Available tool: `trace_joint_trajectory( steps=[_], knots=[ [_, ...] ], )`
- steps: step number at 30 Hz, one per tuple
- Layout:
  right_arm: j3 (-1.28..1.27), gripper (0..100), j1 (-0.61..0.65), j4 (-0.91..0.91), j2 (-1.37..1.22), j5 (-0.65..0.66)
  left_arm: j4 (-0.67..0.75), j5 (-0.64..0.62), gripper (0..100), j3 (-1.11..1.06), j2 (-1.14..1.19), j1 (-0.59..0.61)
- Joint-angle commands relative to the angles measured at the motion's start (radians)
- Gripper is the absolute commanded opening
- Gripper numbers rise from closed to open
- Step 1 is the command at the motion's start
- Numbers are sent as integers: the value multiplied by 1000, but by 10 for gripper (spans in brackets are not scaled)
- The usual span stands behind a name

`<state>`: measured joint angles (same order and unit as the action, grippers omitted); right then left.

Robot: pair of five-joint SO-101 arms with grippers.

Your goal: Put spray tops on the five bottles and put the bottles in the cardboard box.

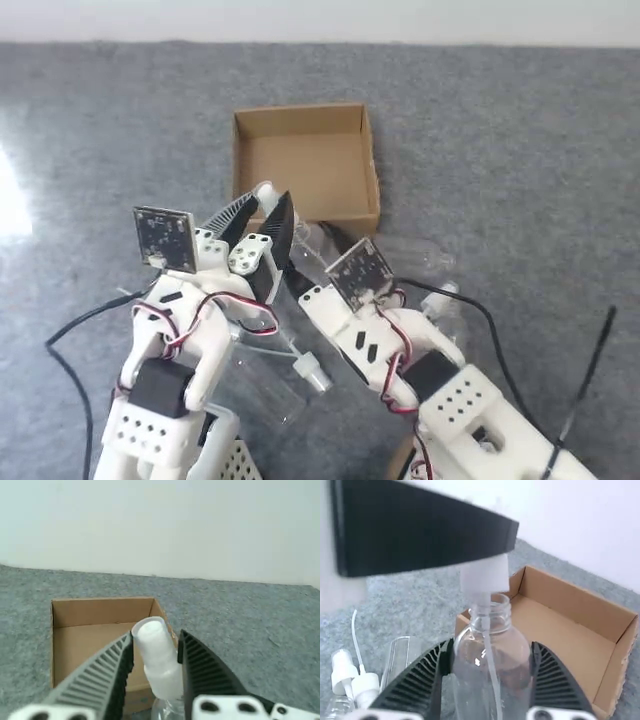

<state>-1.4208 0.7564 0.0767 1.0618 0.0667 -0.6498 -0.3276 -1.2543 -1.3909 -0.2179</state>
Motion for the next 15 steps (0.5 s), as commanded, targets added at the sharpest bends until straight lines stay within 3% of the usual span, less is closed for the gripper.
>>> trace_joint_trajectory(
  steps=[1, 7, 15],
  knots=[
    [5, 129, -10, -18, 73, -9, -29, 14, 137, 70, -9, -44],
    [3, 129, -10, -18, 73, -9, -124, 52, 169, 127, -9, -58],
    [3, 129, -15, -18, 73, -9, -147, 87, 192, 153, -9, -58]
  ],
)
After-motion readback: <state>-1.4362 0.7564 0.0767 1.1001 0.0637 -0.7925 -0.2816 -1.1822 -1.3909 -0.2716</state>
